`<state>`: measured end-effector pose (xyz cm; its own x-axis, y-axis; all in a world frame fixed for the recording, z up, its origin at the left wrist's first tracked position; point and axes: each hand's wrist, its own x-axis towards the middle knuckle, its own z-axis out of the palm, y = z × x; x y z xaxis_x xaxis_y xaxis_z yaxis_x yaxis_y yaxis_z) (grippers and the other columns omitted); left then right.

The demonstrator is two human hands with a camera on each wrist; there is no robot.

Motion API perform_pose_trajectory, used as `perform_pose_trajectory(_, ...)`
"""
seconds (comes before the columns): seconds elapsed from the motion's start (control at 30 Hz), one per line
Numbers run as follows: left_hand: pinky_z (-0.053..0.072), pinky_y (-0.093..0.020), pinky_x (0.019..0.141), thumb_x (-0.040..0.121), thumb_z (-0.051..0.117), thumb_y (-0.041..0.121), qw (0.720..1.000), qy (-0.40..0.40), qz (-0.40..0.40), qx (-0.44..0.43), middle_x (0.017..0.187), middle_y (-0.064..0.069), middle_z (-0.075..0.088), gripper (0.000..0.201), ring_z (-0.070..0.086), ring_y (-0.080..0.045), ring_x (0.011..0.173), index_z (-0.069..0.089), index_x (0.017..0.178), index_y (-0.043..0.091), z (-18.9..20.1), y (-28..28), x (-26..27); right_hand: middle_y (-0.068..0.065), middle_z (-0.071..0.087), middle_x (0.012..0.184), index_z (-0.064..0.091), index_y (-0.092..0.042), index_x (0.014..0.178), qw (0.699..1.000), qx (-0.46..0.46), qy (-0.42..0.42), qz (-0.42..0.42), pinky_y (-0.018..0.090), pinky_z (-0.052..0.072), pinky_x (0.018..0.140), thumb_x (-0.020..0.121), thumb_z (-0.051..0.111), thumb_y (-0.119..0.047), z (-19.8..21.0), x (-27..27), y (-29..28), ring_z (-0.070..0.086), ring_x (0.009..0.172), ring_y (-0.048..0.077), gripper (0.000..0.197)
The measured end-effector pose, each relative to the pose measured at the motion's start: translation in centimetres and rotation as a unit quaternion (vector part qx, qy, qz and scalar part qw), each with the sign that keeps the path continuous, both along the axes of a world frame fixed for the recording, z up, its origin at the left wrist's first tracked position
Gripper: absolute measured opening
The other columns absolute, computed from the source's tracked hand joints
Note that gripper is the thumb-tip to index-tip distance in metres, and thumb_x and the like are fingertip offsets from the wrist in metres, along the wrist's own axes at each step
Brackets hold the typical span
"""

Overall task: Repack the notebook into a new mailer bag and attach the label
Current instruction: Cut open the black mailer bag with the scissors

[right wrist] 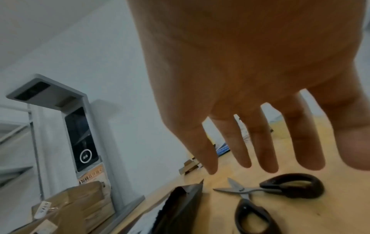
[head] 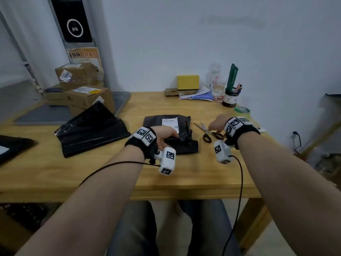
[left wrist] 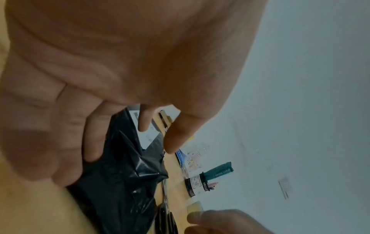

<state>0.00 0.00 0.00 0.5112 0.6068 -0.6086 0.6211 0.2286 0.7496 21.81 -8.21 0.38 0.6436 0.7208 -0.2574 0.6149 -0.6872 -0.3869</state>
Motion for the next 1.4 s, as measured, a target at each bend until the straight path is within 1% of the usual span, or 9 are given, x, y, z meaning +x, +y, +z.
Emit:
perform_pose_trajectory(0.27, 0.047, -0.043, 0.104, 0.099, 0.053, 0.02, 1.0, 0.008, 0.018, -0.01, 0.096, -0.014, 0.052, 0.011, 0.06, -0.03, 0.108, 0.05, 0.093, 0.011, -1.2, 3.1, 2.0, 0.012, 0.066, 0.1, 0.062, -0.007, 0.088, 0.998, -0.065, -0.005, -0.009, 0.036, 0.052, 0.08, 0.087, 0.074, -0.042, -1.5, 2.6, 1.4, 0.063, 0.091, 0.03, 0.037)
perform_pose_trajectory(0.43, 0.05, -0.038, 0.079, 0.101, 0.05, 0.023, 0.999, 0.011, 0.032, 0.019, 0.118, -0.01, 0.055, 0.039, 0.058, -0.025, 0.087, 0.043, 0.135, 0.005, -0.8, 6.1, 3.9, 0.011, 0.072, 0.078, 0.067, -0.006, 0.078, 0.994, -0.088, -0.056, -0.016, 0.037, 0.06, 0.073, 0.064, 0.088, -0.052, -3.6, 4.8, 3.4, 0.07, 0.075, 0.029, 0.053)
perform_pose_trajectory(0.63, 0.043, -0.045, 0.107, 0.096, 0.057, 0.019, 0.994, 0.036, 0.059, 0.089, 0.139, -0.01, 0.052, 0.048, 0.05, -0.032, 0.127, 0.045, 0.14, 0.005, -0.7, 10.0, 6.1, 0.007, 0.065, 0.059, 0.062, -0.009, 0.066, 0.995, -0.079, -0.045, -0.038, 0.032, 0.05, 0.053, 0.05, 0.081, -0.042, -4.0, 6.2, 5.1, 0.062, 0.054, 0.027, 0.042)
perform_pose_trajectory(0.8, 0.049, -0.042, 0.087, 0.097, 0.055, 0.015, 0.993, 0.037, 0.049, 0.1, 0.122, -0.011, 0.057, 0.033, 0.054, -0.029, 0.109, 0.05, 0.127, 0.004, -1.0, 13.6, 8.1, 0.014, 0.076, 0.087, 0.068, -0.005, 0.084, 0.986, -0.006, 0.114, -0.12, 0.033, 0.039, 0.059, 0.08, 0.074, -0.028, -1.6, 7.9, 6.5, 0.049, 0.056, 0.023, 0.025)
perform_pose_trajectory(0.87, 0.048, -0.045, 0.099, 0.096, 0.056, 0.014, 0.994, 0.033, 0.044, 0.098, 0.125, -0.015, 0.06, 0.036, 0.058, -0.032, 0.115, 0.051, 0.129, 0.001, -0.9, 14.7, 8.8, 0.019, 0.077, 0.1, 0.068, -0.001, 0.09, 0.983, 0.003, 0.128, -0.131, 0.03, 0.038, 0.055, 0.088, 0.07, -0.021, -0.7, 8.5, 7.0, 0.045, 0.046, 0.02, 0.021)
perform_pose_trajectory(0.97, 0.047, -0.042, 0.104, 0.095, 0.057, 0.011, 0.99, 0.015, 0.028, 0.138, 0.139, -0.021, 0.056, 0.042, 0.058, -0.029, 0.117, 0.052, 0.135, -0.003, -1.1, 16.7, 10.3, 0.02, 0.076, 0.093, 0.065, 0.006, 0.099, 0.981, 0.031, 0.124, -0.147, 0.02, 0.039, 0.042, 0.095, 0.066, -0.017, 0.7, 9.2, 7.8, 0.044, 0.027, 0.015, 0.023)
perform_pose_trajectory(1.1, 0.046, -0.04, 0.1, 0.094, 0.057, 0.007, 0.988, -0.002, 0.027, 0.154, 0.14, -0.022, 0.055, 0.044, 0.057, -0.026, 0.11, 0.052, 0.137, -0.004, -1.4, 20.0, 11.5, 0.018, 0.072, 0.081, 0.064, 0.003, 0.091, 0.973, 0.105, 0.113, -0.169, 0.028, 0.052, 0.049, 0.099, 0.062, -0.021, 2.1, 9.8, 9.4, 0.055, 0.038, 0.014, 0.025)
perform_pose_trajectory(1.27, 0.052, -0.054, 0.091, 0.074, 0.071, 0.016, 0.99, -0.02, 0.11, 0.089, 0.123, -0.015, 0.065, 0.061, 0.061, -0.036, 0.111, 0.057, 0.131, 0.003, -4.7, 26.2, 11.7, 0.017, 0.066, 0.081, 0.064, 0.0, 0.091, 0.918, 0.22, 0.292, -0.15, 0.03, 0.056, 0.062, 0.098, 0.06, -0.009, 1.1, 8.0, 12.2, 0.049, 0.053, 0.015, 0.012)
perform_pose_trajectory(1.4, 0.053, -0.04, 0.075, 0.092, 0.061, 0.009, 0.977, -0.036, 0.165, 0.13, 0.11, -0.015, 0.062, 0.024, 0.06, -0.031, 0.094, 0.057, 0.115, 0.002, -2.6, 23.2, 8.6, 0.01, 0.069, 0.082, 0.07, -0.001, 0.098, 0.852, 0.271, 0.436, -0.098, 0.026, 0.057, 0.061, 0.086, 0.077, -0.01, -1.6, 6.3, 14.1, 0.052, 0.052, 0.011, 0.017)
